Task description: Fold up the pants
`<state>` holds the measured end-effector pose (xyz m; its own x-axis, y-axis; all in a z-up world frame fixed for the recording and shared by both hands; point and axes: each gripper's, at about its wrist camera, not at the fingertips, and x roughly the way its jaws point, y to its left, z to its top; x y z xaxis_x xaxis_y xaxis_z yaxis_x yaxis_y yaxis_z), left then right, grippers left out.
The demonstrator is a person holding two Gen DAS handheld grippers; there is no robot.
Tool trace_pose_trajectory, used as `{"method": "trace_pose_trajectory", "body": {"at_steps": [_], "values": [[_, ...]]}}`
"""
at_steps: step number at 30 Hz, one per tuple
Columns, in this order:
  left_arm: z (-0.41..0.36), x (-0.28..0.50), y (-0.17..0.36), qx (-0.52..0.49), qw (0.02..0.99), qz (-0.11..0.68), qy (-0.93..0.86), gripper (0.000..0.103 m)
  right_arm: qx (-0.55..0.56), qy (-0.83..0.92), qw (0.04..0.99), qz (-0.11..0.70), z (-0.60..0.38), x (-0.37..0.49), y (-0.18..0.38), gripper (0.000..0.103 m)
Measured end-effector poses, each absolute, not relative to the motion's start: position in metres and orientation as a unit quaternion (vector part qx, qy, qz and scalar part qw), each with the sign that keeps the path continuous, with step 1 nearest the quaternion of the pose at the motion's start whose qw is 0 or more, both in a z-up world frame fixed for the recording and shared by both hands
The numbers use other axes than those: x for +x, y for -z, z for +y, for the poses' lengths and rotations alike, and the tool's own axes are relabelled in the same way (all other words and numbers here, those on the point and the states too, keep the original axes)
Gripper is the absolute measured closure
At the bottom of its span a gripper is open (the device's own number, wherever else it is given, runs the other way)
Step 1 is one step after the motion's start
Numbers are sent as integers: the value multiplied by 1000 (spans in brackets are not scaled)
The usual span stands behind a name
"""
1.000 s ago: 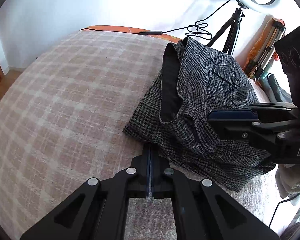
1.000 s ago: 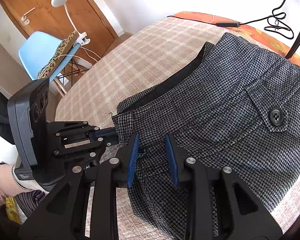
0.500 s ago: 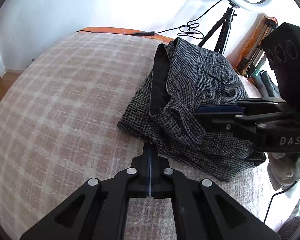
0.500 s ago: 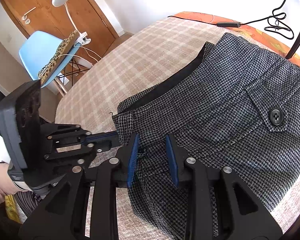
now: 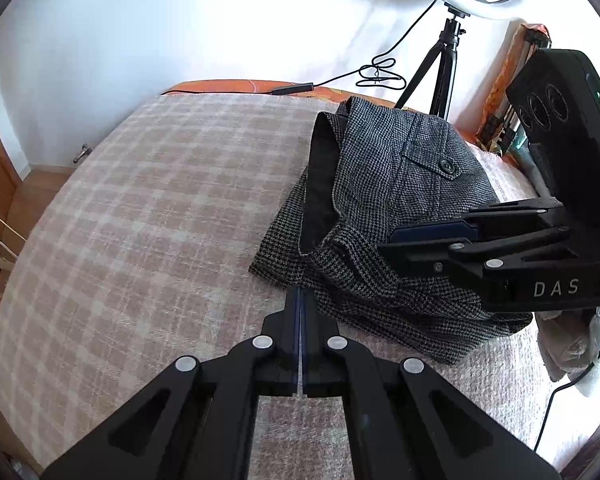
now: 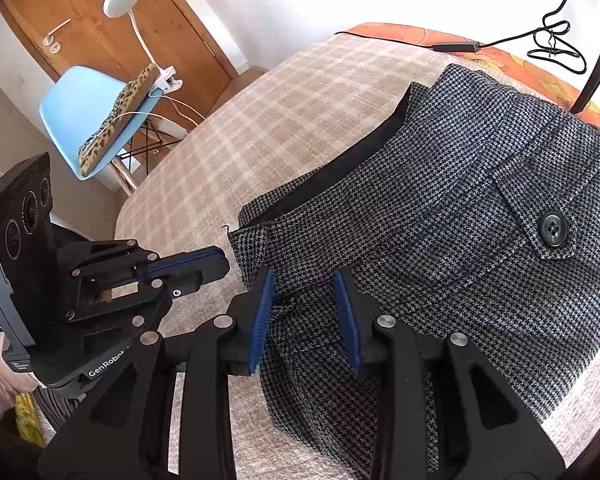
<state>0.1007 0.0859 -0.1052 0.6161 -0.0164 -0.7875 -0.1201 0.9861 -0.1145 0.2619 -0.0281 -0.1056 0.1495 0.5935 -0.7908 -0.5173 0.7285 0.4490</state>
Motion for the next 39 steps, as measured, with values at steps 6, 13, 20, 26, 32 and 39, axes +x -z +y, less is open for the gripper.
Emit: {"method": "trace_pose_trajectory", "body": {"at_steps": [6,13,20,26,32,39], "values": [[86,100,100,-78,900,428,-31,103,27,-365,762,534,-30,255,99,66],[86,98,99,-93,909,406,-16,103,11,-359,772,524,-33,247,91,65],[89,101,99,-99,901,421,-21,103,9,-301,803,514,-62,230,75,33],[97,102,95,-133,899,418,-7,103,136,-197,815,527,-144,241,87,14],[98,110,78,-165,899,405,4,103,237,-163,792,538,-197,271,123,14],[93,134,88,-211,880,425,28,103,260,-193,788,524,-190,300,139,14]]}}
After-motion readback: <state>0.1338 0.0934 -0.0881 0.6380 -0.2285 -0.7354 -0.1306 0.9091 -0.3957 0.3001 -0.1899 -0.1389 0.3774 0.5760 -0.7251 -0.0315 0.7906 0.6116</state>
